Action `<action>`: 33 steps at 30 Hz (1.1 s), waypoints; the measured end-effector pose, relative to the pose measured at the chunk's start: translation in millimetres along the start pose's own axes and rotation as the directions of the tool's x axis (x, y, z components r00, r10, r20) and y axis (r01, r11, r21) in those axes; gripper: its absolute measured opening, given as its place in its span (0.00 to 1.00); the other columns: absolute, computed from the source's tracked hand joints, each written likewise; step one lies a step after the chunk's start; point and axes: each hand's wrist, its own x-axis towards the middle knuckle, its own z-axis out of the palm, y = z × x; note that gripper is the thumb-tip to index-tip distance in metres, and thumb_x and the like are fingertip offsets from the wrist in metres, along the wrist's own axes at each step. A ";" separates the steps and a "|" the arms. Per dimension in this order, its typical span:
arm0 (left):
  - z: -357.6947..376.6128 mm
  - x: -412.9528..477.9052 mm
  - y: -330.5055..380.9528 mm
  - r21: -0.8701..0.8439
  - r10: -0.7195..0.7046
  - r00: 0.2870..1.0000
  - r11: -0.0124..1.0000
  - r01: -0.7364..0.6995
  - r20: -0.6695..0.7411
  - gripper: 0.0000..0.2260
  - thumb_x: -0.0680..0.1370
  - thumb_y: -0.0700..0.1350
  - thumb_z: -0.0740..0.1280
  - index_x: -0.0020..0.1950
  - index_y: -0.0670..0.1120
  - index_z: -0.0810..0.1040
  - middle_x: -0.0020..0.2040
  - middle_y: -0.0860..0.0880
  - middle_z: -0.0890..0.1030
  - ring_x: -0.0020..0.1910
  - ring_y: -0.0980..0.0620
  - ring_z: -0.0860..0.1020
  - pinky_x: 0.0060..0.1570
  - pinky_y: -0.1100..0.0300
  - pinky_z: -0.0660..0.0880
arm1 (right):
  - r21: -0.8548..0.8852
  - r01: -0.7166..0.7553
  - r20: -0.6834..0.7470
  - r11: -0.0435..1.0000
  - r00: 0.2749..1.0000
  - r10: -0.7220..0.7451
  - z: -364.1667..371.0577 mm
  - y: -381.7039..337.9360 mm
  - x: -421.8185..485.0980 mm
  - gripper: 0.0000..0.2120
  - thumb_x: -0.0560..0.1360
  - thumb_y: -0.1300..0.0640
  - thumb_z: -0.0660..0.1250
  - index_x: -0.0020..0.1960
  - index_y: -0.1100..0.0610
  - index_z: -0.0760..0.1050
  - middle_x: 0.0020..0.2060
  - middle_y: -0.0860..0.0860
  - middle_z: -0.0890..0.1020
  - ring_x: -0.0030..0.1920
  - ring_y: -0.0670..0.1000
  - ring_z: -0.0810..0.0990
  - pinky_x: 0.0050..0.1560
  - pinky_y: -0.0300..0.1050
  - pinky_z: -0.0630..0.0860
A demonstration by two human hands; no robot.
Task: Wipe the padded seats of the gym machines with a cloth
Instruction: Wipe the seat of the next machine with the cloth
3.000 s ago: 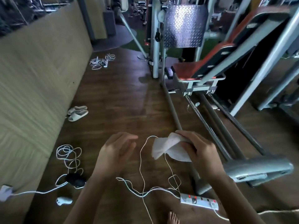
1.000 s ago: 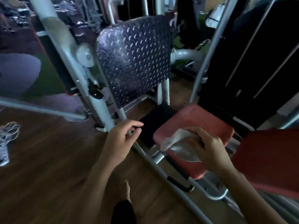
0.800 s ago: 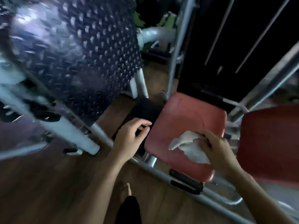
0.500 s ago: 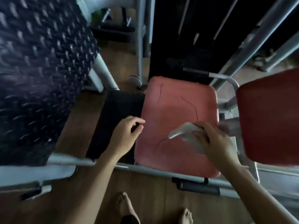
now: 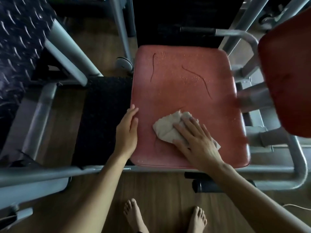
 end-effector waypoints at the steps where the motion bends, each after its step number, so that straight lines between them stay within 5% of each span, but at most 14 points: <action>1: -2.0 1.1 -1.5 -0.036 -0.010 1.000 0.999 0.010 -0.006 0.17 0.86 0.40 0.58 0.74 0.44 0.73 0.76 0.51 0.70 0.75 0.59 0.66 0.75 0.64 0.62 | -0.006 -0.001 0.012 1.000 1.000 0.001 6.0 1.1 5.2 0.30 0.80 0.34 0.47 0.79 0.41 0.59 0.81 0.47 0.54 0.82 0.49 0.45 0.80 0.55 0.47; 4: -9.6 3.9 -6.2 -0.066 0.007 1.000 0.998 -0.005 0.030 0.16 0.86 0.40 0.58 0.73 0.44 0.74 0.75 0.52 0.71 0.73 0.63 0.68 0.72 0.71 0.63 | 0.019 -0.031 -0.031 0.999 0.999 0.031 15.8 -5.3 26.0 0.28 0.80 0.36 0.47 0.78 0.41 0.60 0.80 0.47 0.56 0.81 0.50 0.45 0.81 0.54 0.41; 10: -14.1 3.9 -39.8 -0.005 0.173 0.975 0.985 -0.174 0.142 0.20 0.86 0.40 0.56 0.78 0.45 0.66 0.80 0.52 0.63 0.80 0.54 0.59 0.79 0.51 0.58 | -0.097 -0.042 -0.068 0.994 0.997 0.035 30.1 -32.5 67.0 0.28 0.81 0.38 0.43 0.80 0.39 0.56 0.81 0.50 0.54 0.81 0.57 0.46 0.79 0.62 0.46; 14: -8.3 4.0 -46.5 0.007 0.150 0.982 0.988 -0.152 0.111 0.20 0.87 0.43 0.55 0.80 0.49 0.63 0.81 0.57 0.60 0.82 0.54 0.51 0.81 0.48 0.52 | -0.113 0.156 0.016 0.981 0.988 -0.155 32.0 -32.3 35.8 0.27 0.82 0.36 0.44 0.80 0.39 0.55 0.82 0.49 0.51 0.82 0.55 0.41 0.80 0.63 0.42; 20: -2.1 2.9 -45.0 -0.073 0.164 0.983 0.985 -0.159 0.080 0.20 0.86 0.43 0.54 0.79 0.46 0.64 0.81 0.53 0.61 0.81 0.51 0.57 0.78 0.40 0.57 | -0.187 0.417 0.127 0.890 0.908 -0.399 26.1 6.9 23.4 0.24 0.83 0.36 0.50 0.77 0.38 0.62 0.80 0.49 0.59 0.81 0.54 0.52 0.78 0.66 0.50; 26: -2.7 5.5 -46.0 -0.078 0.176 0.981 0.982 -0.170 0.085 0.20 0.86 0.42 0.53 0.79 0.44 0.64 0.80 0.52 0.62 0.80 0.51 0.59 0.78 0.40 0.59 | -0.128 0.180 0.021 0.975 0.984 -0.179 22.3 -15.2 96.0 0.27 0.81 0.37 0.46 0.78 0.39 0.62 0.81 0.48 0.58 0.82 0.55 0.49 0.79 0.64 0.43; 33: -5.4 10.2 -50.6 -0.069 0.233 0.967 0.972 -0.227 0.102 0.20 0.86 0.40 0.53 0.78 0.40 0.64 0.80 0.48 0.63 0.80 0.51 0.61 0.77 0.42 0.61 | -0.138 0.586 0.174 0.799 0.808 -0.562 27.6 3.1 28.1 0.22 0.82 0.41 0.58 0.76 0.39 0.65 0.81 0.47 0.56 0.82 0.54 0.48 0.79 0.64 0.46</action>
